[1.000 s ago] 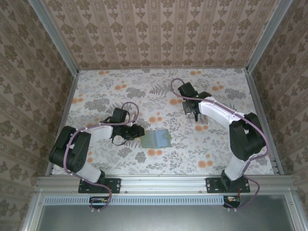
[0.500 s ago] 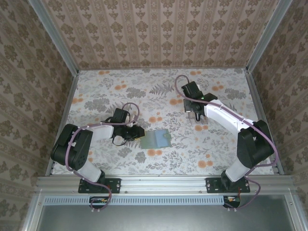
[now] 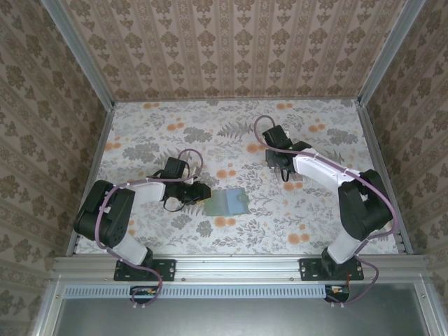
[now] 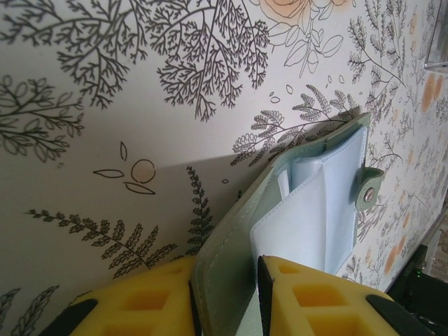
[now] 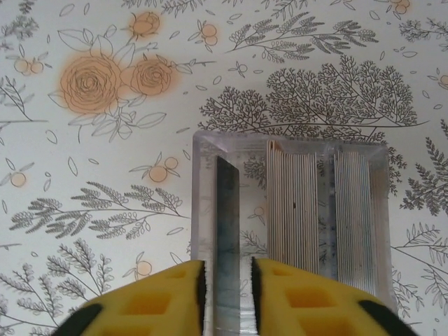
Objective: Put the credit cards into the card holder
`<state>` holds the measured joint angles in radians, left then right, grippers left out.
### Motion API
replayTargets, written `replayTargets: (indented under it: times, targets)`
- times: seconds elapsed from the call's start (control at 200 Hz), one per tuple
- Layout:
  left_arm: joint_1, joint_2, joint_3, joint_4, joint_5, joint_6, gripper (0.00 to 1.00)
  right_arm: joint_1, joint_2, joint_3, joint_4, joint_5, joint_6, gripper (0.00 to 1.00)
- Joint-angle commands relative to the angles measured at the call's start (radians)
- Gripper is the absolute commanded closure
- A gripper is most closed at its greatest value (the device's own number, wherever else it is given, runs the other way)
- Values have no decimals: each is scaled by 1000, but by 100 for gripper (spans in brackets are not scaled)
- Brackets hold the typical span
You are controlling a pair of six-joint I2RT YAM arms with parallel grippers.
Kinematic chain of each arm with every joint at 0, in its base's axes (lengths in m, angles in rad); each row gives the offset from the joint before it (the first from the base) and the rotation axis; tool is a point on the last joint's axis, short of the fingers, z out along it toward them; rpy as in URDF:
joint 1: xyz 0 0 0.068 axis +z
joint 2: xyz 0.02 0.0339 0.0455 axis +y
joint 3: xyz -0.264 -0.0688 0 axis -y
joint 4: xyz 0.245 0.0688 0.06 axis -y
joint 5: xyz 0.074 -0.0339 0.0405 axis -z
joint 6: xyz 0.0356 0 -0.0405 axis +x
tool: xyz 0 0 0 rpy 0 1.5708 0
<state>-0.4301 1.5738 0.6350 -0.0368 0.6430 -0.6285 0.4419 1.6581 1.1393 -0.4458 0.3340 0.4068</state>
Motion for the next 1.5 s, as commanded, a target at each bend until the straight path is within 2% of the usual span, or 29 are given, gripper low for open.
replayTargets:
  times: [0.0, 0.135, 0.475, 0.8, 1.18, 1.495]
  targets:
    - [7, 12, 5, 3, 15, 7, 71, -3, -21, 3, -13, 24, -6, 67]
    - [6, 11, 5, 6, 18, 7, 71, -18, -57, -6, -25, 102, -54, 57]
    - [4, 8, 6, 9, 22, 2, 71, -66, 52, 36, -50, 27, -81, 40]
    - [5, -4, 0, 0, 9, 9, 71, -74, 119, 45, -62, 132, -101, 40]
    - [4, 0, 3, 9, 15, 4, 71, -84, 60, 17, -56, 165, -103, 48]
    - [4, -6, -9, 10, 10, 1, 71, -91, 36, 29, -85, 220, -107, 44]
